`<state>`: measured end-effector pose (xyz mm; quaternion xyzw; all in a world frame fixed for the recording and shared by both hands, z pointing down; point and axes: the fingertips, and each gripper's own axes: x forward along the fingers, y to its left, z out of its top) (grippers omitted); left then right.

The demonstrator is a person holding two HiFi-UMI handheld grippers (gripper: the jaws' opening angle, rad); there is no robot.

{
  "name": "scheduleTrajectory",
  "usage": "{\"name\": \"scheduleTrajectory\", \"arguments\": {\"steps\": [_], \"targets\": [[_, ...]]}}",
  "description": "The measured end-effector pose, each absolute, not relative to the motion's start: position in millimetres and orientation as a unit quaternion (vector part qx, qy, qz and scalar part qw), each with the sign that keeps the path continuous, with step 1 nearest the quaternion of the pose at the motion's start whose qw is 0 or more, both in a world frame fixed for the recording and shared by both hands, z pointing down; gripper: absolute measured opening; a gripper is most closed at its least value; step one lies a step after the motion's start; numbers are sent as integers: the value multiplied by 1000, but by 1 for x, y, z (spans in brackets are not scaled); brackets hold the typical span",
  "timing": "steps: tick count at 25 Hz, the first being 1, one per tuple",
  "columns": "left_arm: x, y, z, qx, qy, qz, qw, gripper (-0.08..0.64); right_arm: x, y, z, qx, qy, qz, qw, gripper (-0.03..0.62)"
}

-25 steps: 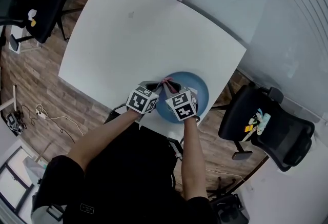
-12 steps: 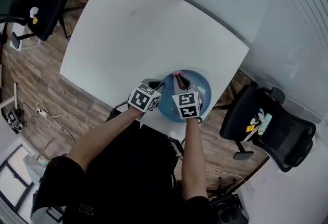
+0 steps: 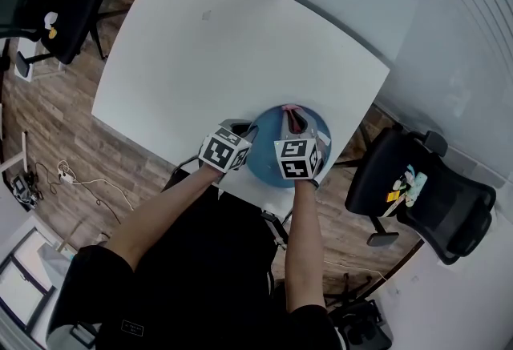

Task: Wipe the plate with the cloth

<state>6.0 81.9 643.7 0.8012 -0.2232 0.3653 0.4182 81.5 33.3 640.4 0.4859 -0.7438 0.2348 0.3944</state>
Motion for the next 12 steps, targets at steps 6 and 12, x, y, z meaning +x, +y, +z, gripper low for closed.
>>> {"name": "scheduleTrajectory", "arguments": {"steps": [6,12], "targets": [[6,85,643,806,-222,367,408,32,103,39,642,493,-720,209,443,20],[8,85,644,804,-223,362,415,31,123,46,645,491,-699,177,489,20]]}}
